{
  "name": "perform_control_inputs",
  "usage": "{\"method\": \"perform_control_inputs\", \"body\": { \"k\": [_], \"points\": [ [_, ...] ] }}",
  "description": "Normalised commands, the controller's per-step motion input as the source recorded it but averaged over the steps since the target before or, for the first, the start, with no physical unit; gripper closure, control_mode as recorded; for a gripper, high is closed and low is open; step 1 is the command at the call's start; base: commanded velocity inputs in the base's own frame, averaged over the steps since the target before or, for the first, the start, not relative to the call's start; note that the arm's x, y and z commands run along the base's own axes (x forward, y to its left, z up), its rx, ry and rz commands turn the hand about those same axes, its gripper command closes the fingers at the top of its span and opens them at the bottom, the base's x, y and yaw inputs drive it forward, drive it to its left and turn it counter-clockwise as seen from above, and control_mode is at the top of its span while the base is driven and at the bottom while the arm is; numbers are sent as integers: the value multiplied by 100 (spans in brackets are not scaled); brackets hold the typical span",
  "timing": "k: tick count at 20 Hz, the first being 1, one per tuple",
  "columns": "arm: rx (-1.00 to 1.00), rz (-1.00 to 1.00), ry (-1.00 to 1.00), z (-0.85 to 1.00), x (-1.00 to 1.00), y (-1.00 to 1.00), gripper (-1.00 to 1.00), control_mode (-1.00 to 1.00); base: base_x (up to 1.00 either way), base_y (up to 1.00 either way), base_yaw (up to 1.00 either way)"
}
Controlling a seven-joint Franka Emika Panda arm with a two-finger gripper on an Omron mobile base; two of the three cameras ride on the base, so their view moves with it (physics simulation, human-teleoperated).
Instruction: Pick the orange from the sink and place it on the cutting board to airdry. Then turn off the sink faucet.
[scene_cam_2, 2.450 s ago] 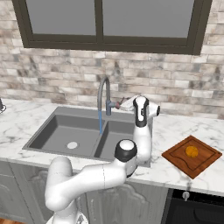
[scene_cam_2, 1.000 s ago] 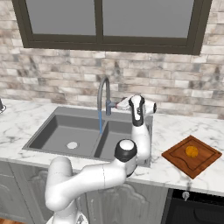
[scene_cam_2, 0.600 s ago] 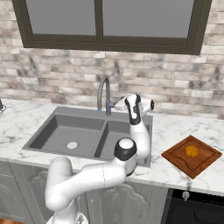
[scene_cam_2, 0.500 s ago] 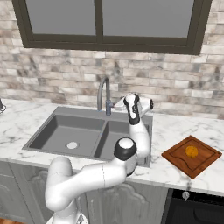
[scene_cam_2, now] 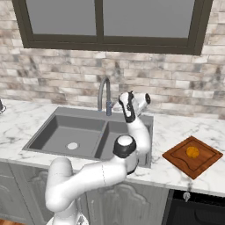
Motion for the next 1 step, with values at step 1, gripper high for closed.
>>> {"method": "perform_control_inputs", "body": {
  "k": [1],
  "points": [
    [-24, 5, -5, 48, 1, 100, -100, -100, 0, 0, 0]
  ]
}}
